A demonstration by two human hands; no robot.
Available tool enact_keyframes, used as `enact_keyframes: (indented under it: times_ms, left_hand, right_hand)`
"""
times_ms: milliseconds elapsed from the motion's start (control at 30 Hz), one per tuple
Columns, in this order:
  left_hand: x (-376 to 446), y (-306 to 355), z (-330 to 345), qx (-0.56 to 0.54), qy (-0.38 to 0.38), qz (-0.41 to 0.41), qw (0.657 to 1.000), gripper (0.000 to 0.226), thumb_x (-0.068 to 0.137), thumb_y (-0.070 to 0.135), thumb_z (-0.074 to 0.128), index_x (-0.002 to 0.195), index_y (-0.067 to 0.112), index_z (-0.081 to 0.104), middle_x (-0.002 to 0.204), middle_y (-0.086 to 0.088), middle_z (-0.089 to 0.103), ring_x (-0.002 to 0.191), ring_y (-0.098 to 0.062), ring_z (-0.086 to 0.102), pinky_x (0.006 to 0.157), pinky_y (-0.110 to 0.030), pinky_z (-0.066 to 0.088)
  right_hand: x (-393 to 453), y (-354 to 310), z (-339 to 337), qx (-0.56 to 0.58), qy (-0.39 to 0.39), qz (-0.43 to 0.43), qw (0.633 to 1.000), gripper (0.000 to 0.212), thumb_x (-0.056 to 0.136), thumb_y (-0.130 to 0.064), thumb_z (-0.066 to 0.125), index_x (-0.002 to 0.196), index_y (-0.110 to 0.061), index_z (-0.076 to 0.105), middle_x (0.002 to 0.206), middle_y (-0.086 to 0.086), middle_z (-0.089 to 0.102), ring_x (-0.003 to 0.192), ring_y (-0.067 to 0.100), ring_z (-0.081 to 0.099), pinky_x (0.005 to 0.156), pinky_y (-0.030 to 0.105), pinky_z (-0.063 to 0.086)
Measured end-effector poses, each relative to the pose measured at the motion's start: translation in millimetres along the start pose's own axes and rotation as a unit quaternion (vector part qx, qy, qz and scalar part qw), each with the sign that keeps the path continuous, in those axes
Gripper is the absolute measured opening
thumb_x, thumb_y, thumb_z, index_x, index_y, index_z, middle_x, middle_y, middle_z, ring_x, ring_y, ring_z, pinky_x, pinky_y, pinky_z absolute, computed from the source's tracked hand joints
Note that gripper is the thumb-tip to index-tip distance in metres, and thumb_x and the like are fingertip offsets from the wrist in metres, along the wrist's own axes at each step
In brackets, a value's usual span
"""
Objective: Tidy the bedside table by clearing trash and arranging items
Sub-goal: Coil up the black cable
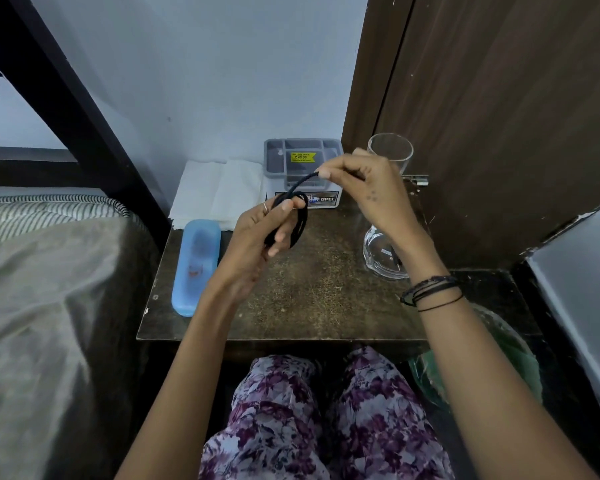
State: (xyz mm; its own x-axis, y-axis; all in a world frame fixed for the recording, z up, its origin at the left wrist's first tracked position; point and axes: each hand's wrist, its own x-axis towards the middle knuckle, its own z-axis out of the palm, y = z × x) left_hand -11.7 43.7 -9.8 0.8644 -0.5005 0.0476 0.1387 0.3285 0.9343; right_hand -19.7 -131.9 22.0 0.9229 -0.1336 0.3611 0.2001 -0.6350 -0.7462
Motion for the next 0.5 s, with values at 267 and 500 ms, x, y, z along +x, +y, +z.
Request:
enact_keyframes:
  times_ms: [267,500]
  left_hand:
    - [6.7,1.7,2.3,-0.223,0.061,0.022,0.973,0.029,0.100,0.019,0.030,0.102,0.008,0.057,0.057,0.010,0.048,0.051,-0.002,0.043,0.054,-0.011,0.041]
    - [14.6,3.0,-0.4,-0.209,0.154,0.052,0.964,0.017,0.096,0.006,0.041,0.110,0.006,0.050,0.088,0.004,0.075,0.072,-0.003,0.067,0.066,-0.013,0.051]
  right_hand:
    - [-41.9,9.8,36.8,0.008,-0.142,0.038,0.989,0.049,0.098,-0.019,0.043,0.144,-0.023,0.029,0.085,-0.010,0.064,0.048,0.007,0.055,0.049,0.015,0.047]
    - [-64.6,-10.3,40.1,0.013,-0.212,0.030,0.977,0.011,0.090,-0.015,0.058,0.100,-0.019,0.060,0.076,-0.009,0.065,0.061,0.010,0.066,0.062,0.032,0.059]
